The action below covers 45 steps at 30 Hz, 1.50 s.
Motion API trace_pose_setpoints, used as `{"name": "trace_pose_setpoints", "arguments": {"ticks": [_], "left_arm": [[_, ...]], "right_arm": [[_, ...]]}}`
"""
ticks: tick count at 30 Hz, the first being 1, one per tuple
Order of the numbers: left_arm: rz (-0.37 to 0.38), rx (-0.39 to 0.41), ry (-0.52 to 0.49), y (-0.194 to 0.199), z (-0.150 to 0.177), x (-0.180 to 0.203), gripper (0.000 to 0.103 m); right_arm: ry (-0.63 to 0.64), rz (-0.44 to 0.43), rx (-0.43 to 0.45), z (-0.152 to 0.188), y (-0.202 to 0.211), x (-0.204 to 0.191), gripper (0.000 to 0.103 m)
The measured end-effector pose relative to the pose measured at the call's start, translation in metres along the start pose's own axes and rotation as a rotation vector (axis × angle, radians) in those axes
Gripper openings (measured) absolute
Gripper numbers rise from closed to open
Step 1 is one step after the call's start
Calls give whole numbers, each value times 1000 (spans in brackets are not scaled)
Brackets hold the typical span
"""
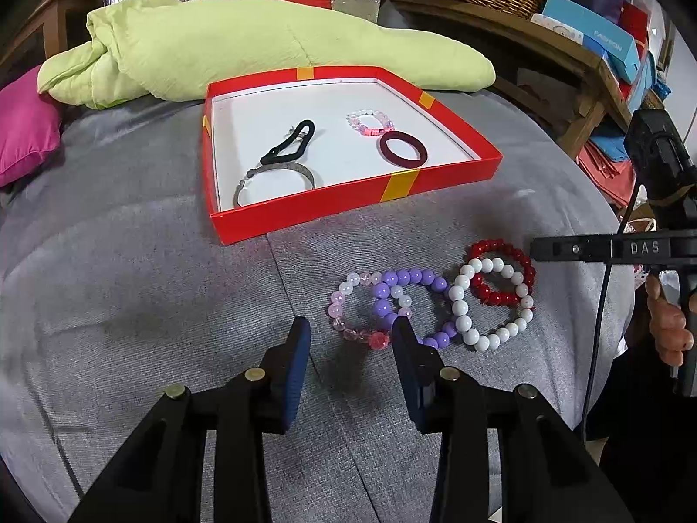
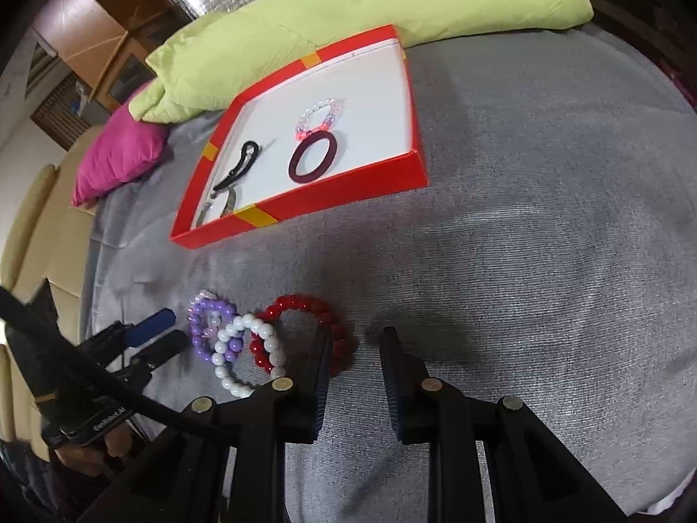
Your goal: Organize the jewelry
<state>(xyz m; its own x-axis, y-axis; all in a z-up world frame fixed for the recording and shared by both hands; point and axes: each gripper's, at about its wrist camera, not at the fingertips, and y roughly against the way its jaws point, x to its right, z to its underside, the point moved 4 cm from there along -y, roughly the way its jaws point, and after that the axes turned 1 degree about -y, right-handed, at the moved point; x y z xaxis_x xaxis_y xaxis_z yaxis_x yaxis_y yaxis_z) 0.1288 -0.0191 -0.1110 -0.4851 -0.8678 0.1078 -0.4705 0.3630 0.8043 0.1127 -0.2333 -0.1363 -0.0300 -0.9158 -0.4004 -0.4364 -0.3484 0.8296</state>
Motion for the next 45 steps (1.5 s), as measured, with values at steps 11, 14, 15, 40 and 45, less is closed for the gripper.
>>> {"name": "trace_pose_setpoints", "arguments": {"ticks": [11,14,15,40,45], "left_arm": [[41,-5,1,-4,-4,8,40],[58,-7,-3,-7,-6,14,40],[64,-6,-7,-8,-7,15,40],[86,-30,-8,-26,-11,22,13],[103,-6,-6,-19,-12,23,11]], "right_arm": [[73,65,11,4,-9,-10,25],[123,101,23,5,-10,-15,25],[138,115,29,6,-10,-16,24],[62,259,95,-7,2,13,16],[100,289,103,-7,-2,9,15]]}}
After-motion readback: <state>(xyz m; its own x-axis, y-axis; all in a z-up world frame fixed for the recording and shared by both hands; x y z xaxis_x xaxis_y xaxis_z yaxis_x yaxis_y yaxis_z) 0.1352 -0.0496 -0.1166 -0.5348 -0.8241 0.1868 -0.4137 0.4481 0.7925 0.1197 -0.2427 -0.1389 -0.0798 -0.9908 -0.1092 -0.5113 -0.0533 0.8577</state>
